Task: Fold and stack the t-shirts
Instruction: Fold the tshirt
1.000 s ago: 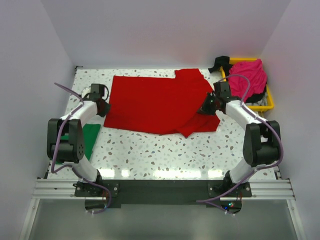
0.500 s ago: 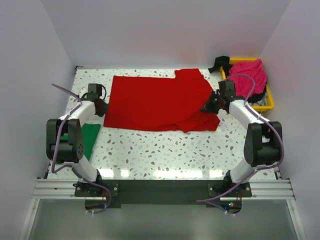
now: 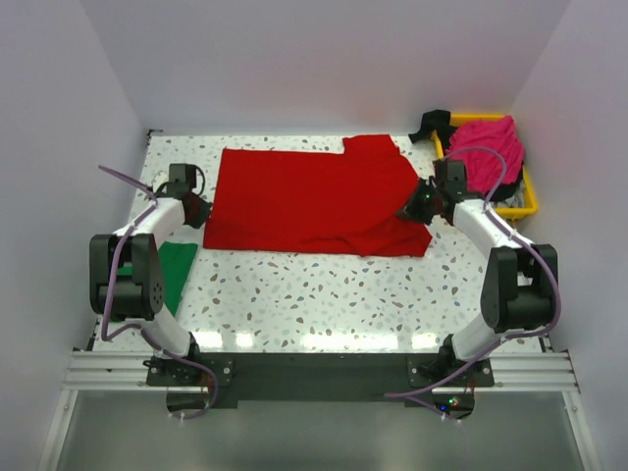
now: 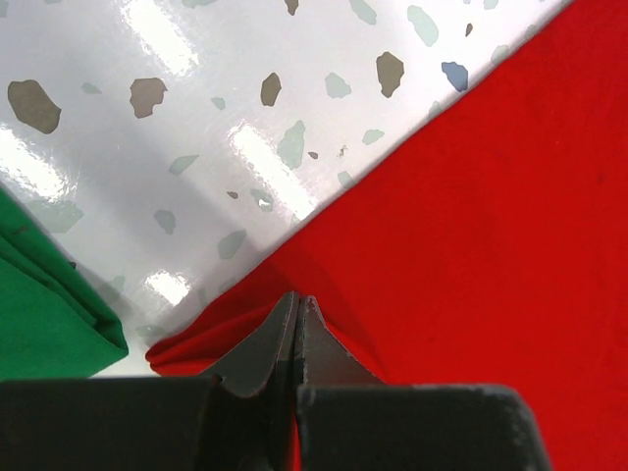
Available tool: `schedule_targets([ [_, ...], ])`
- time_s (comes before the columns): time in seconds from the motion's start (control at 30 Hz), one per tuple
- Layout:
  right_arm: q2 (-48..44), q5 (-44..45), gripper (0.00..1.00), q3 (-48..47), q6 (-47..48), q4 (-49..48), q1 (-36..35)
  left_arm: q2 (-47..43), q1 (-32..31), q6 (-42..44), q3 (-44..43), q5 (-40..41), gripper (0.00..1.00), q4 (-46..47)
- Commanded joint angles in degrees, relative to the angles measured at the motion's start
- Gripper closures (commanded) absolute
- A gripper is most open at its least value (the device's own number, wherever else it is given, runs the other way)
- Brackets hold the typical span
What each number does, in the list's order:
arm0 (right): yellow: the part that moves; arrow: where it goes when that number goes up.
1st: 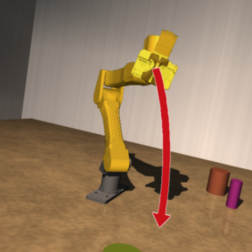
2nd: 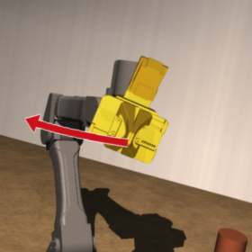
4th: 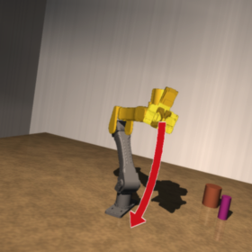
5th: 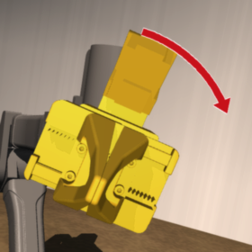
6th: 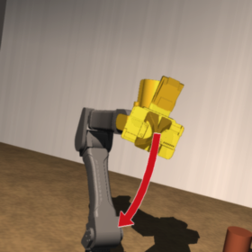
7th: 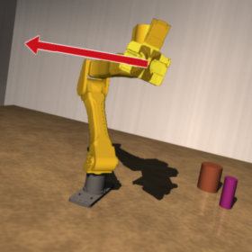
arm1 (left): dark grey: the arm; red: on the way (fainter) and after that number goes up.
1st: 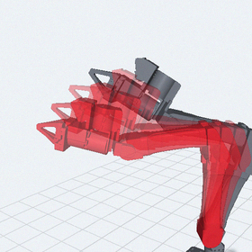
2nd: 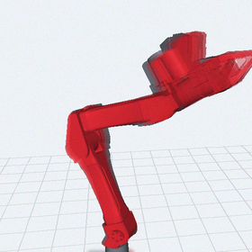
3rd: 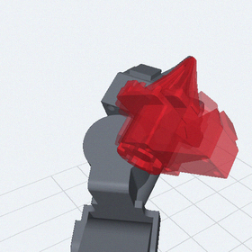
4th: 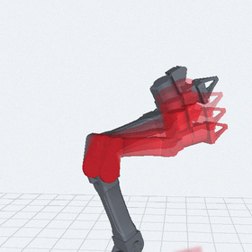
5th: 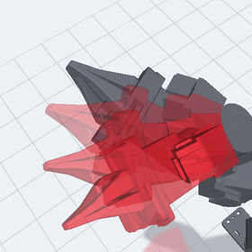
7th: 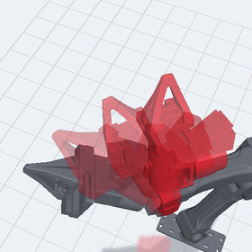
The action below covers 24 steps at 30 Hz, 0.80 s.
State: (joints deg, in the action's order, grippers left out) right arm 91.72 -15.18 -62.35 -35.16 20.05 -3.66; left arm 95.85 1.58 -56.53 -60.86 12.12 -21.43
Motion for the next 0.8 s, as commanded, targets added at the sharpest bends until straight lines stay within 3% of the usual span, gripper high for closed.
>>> schedule_targets([
  [0.0,-3.12,-0.38,1.0,1.17,-0.61,-2.03,0.67,-2.34,1.23,0.11,-1.72,-0.69,1.0,2.27],
  [0.77,-2.16,-1.69,1.0,1.53,-1.76,-3.27,2.61,-0.32,2.11,1.25,-2.95,-3.24,1.0,5.52],
])
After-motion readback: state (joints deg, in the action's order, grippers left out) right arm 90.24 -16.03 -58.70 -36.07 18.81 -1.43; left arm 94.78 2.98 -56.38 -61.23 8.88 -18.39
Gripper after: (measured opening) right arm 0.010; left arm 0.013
